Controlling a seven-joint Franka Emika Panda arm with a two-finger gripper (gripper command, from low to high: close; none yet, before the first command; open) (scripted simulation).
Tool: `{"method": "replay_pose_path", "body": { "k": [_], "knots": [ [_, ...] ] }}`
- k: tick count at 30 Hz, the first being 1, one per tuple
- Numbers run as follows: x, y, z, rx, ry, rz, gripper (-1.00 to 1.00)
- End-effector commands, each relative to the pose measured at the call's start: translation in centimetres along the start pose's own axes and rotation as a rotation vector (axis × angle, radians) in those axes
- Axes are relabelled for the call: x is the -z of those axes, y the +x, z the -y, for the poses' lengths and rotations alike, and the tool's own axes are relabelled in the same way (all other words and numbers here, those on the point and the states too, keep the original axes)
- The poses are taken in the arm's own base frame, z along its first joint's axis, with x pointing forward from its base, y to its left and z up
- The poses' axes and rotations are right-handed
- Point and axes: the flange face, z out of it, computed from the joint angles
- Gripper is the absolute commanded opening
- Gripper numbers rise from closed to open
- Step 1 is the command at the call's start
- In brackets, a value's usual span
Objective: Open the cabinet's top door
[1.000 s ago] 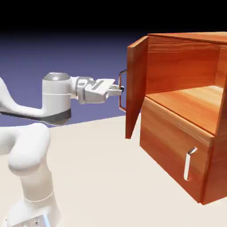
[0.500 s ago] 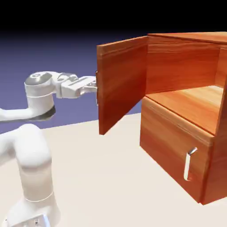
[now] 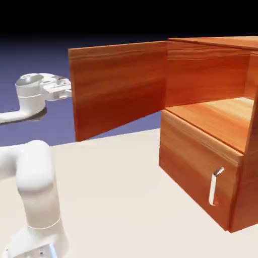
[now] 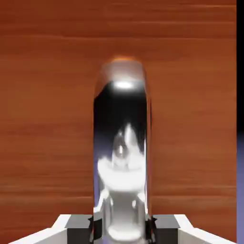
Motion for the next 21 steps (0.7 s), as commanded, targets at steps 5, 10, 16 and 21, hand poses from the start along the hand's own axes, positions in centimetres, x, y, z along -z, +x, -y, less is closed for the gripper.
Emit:
{"method": "replay_pose_path", "body": {
  "k": [5,10,16,21],
  "knots": [
    [4.3,-1.1,1.1,0.001,-0.066,-0.067,-1.00],
    [8.1,-2.4,2.4,0.001,-0.127,-0.128,-1.00],
    [12.0,-4.0,4.0,0.001,-0.193,-0.194,-1.00],
    [14.8,-5.4,5.4,0.000,-0.242,-0.243,-1.00]
  ]
}}
